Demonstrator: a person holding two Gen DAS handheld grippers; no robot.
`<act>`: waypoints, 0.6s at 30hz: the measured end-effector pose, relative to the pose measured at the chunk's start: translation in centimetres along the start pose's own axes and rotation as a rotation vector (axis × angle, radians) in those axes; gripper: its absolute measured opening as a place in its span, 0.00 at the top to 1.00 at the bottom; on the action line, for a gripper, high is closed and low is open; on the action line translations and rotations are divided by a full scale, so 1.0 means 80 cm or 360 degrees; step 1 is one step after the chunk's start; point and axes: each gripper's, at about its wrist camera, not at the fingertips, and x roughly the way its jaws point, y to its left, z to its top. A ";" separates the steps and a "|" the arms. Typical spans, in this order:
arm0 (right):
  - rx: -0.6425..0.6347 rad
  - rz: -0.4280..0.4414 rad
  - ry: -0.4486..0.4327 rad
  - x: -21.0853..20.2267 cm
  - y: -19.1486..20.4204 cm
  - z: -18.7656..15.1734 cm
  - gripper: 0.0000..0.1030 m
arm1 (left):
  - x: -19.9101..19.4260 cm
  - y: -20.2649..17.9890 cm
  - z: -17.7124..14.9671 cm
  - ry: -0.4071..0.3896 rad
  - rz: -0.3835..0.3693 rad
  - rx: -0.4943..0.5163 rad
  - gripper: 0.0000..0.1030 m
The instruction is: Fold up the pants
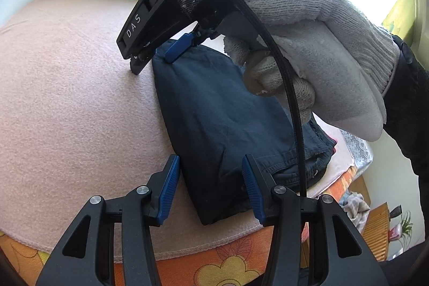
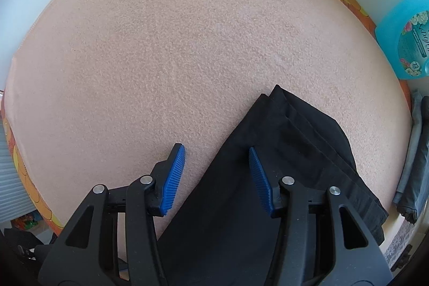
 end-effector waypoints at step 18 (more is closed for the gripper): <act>0.0205 0.0263 -0.0323 -0.074 -0.075 -0.055 0.96 | 0.019 0.005 0.005 -0.0010 0.0013 -0.0107 0.69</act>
